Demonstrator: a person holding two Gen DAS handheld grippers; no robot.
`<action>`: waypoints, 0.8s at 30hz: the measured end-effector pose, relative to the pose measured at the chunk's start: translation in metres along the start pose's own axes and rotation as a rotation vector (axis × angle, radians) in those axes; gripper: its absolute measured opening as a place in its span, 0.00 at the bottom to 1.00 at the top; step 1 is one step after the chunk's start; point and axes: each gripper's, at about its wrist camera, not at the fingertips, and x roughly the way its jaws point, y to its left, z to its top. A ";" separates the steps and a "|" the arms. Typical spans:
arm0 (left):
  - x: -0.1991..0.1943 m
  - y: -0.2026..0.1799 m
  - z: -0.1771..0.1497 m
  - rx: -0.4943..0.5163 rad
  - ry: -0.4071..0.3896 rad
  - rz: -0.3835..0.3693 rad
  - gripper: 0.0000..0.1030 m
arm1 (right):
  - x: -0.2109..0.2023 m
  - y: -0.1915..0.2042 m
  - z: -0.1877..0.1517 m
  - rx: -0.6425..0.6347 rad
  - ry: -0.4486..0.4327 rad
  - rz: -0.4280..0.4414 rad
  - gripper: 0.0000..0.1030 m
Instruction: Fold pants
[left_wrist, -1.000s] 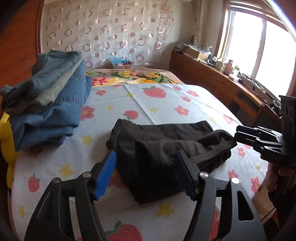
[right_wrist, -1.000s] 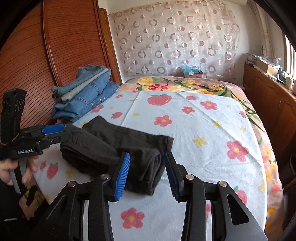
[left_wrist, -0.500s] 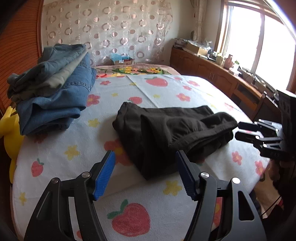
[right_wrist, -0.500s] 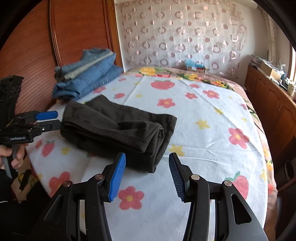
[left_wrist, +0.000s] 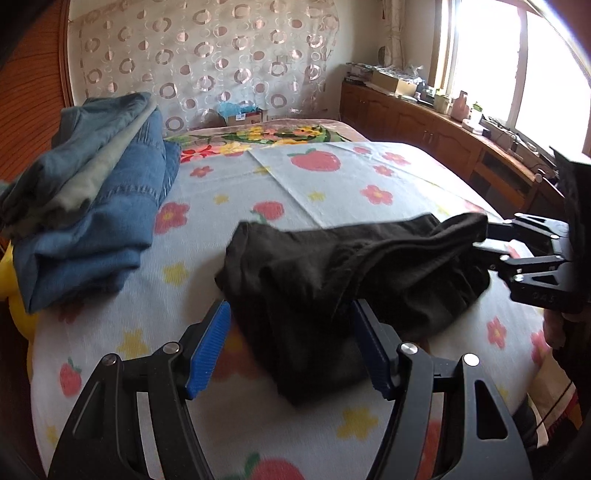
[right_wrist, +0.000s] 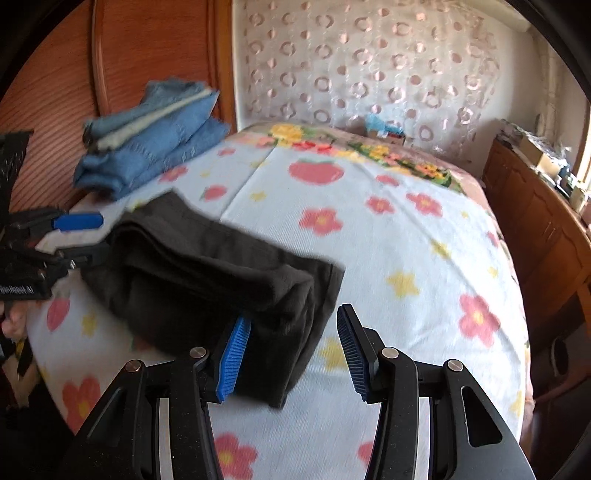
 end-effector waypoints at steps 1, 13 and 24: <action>0.002 0.000 0.003 -0.002 -0.001 0.004 0.66 | -0.001 -0.001 0.003 0.013 -0.015 -0.004 0.49; 0.011 0.011 0.022 -0.039 -0.042 0.054 0.66 | 0.001 -0.005 0.005 0.058 -0.034 -0.015 0.49; 0.001 0.019 0.028 -0.076 -0.052 0.036 0.66 | 0.040 -0.016 0.035 0.040 0.022 -0.046 0.49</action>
